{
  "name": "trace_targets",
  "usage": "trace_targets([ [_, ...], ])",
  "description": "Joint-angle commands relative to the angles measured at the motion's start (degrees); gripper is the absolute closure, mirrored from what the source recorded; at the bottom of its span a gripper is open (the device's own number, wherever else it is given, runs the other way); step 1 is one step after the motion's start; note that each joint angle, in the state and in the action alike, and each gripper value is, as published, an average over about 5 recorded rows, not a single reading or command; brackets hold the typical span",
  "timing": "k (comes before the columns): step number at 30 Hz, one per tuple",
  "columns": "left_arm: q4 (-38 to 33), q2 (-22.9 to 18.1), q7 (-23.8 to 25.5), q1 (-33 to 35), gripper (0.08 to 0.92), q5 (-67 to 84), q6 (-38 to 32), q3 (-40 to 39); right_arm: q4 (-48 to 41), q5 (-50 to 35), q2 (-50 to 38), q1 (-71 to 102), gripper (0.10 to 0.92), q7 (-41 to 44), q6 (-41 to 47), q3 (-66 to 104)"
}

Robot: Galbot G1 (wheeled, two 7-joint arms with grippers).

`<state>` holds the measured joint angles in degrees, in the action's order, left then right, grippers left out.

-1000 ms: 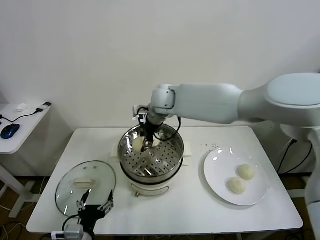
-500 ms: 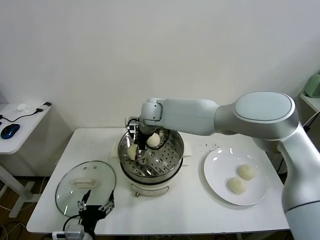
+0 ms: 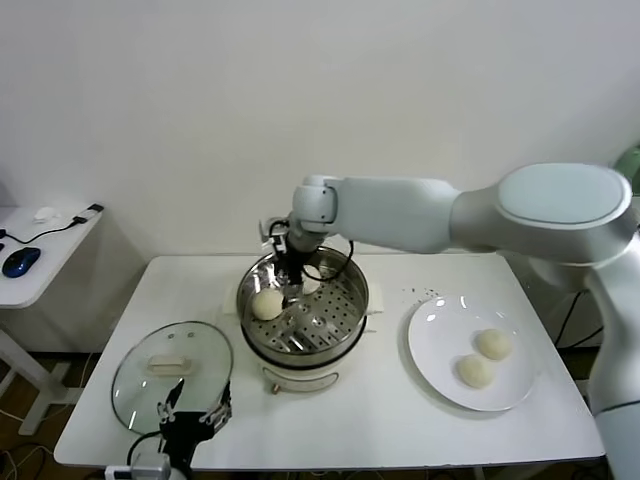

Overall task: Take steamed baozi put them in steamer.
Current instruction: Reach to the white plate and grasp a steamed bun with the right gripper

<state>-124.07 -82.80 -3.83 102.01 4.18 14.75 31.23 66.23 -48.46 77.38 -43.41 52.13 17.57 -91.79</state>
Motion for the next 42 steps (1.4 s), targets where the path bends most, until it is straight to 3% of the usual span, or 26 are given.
trace_targets([
  [1, -0.1, 0.0, 0.0, 0.0, 0.177, -0.1, 0.0, -0.1, 15.5, 4.1, -23.7, -19.1, 0.203, 8.3, -6.0, -11.6],
  [8, -0.2, 0.4, 0.0, -0.1, 0.177, -0.2, -0.1, -0.1, 25.2, 14.5, -41.3, -23.6, 0.202, 7.3, -7.0, -25.2],
  [15, -0.4, 0.3, 0.0, -0.2, 0.177, -0.1, -0.1, 0.1, 24.0, 25.5, -50.9, -5.0, 0.203, 2.4, -5.6, -18.1],
  [28, 0.0, -0.6, 0.0, 0.2, 0.177, -0.1, -0.3, 0.6, 16.0, 30.5, -50.5, 22.8, 0.203, -2.0, -2.4, 5.6],
  [42, 0.6, -0.4, -0.1, 0.4, 0.177, -0.1, -0.5, 1.0, 10.7, 30.9, -45.7, 29.9, 0.203, -4.2, -0.5, 11.7],
])
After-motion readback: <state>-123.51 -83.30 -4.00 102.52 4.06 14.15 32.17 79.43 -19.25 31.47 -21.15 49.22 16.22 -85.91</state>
